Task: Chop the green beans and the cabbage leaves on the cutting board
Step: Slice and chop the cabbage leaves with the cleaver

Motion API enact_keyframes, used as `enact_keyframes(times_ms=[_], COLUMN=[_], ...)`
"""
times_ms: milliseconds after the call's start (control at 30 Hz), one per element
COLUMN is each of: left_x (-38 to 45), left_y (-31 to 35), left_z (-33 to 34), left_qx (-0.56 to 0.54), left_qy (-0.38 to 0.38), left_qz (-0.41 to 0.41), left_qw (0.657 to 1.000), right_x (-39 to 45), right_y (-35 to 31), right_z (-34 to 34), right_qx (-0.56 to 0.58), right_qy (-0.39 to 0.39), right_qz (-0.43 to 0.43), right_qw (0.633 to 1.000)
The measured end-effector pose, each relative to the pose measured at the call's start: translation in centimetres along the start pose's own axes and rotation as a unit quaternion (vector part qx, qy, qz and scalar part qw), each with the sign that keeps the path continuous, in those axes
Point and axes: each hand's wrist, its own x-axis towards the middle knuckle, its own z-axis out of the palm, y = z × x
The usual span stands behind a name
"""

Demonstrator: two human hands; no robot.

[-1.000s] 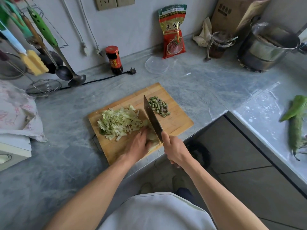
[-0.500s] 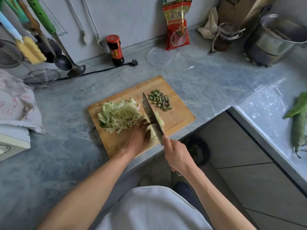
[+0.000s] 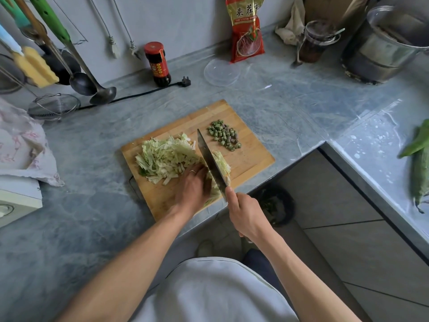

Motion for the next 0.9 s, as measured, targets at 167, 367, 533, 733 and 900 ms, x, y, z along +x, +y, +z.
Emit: enact_keyframes(times_ms=[167, 367, 533, 733, 900], left_x=[-0.1, -0.1, -0.3, -0.4, -0.6], left_y=[-0.3, -0.4, -0.1, 0.2, 0.0], left_z=[0.7, 1.2, 1.3, 1.0, 1.0], left_qx=[0.022, 0.015, 0.025, 0.043, 0.025], left_qy=[0.019, 0.001, 0.016, 0.018, 0.043], left_qz=[-0.002, -0.025, -0.026, -0.022, -0.019], left_qw=[1.0, 1.0, 0.999, 0.999, 0.999], right_x=[-0.1, 0.3, 0.4, 2.0, 2.1], right_y=[-0.5, -1.8, -0.6, -1.4, -1.0], right_z=[0.8, 0.7, 0.9, 0.8, 0.1], right_qx=[-0.016, -0.004, -0.025, 0.018, 0.112], right_qy=[0.013, 0.013, 0.02, 0.007, -0.006], right_qz=[-0.003, -0.005, 0.003, 0.019, 0.078], right_qw=[1.0, 1.0, 0.999, 1.0, 0.991])
